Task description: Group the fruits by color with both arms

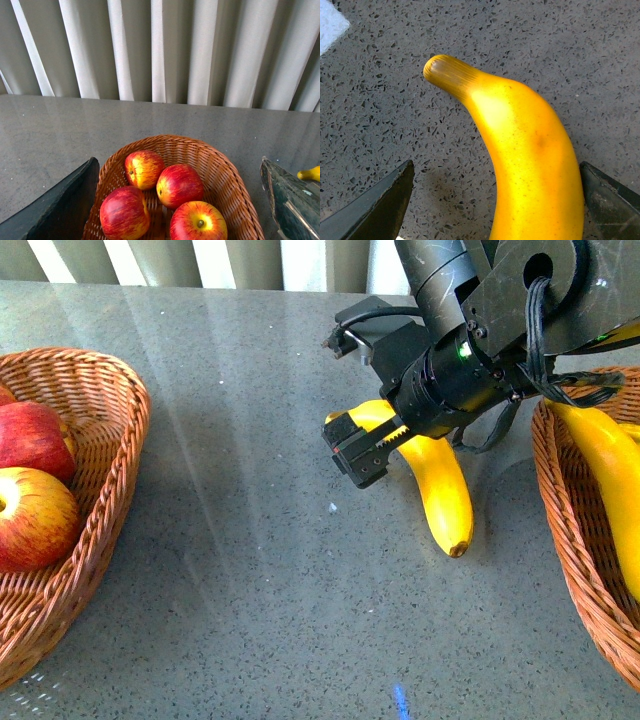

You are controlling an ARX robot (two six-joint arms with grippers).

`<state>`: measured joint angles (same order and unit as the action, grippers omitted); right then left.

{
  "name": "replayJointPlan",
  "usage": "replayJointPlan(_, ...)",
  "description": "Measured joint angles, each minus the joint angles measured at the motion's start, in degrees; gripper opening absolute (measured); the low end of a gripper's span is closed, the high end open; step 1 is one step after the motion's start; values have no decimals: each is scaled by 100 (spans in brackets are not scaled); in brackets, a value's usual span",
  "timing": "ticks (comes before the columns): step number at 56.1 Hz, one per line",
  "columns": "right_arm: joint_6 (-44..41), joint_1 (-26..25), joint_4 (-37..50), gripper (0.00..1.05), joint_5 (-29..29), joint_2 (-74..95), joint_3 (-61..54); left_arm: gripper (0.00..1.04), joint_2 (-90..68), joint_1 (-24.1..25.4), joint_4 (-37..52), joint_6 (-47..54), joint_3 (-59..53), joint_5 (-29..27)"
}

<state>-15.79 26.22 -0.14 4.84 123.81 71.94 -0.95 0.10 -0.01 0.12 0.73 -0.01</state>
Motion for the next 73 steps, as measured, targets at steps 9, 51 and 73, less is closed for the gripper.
replayJointPlan(9,63,2,-31,96,-37,24,0,96,0,0,0,0,0,0)
replayJointPlan(51,208,-103,-61,38,-170,87,-2,96,0,0,0,0,2,0)
replayJointPlan(73,979,-221,382,37,-278,-820,-203,96,0,0,0,0,2,0)
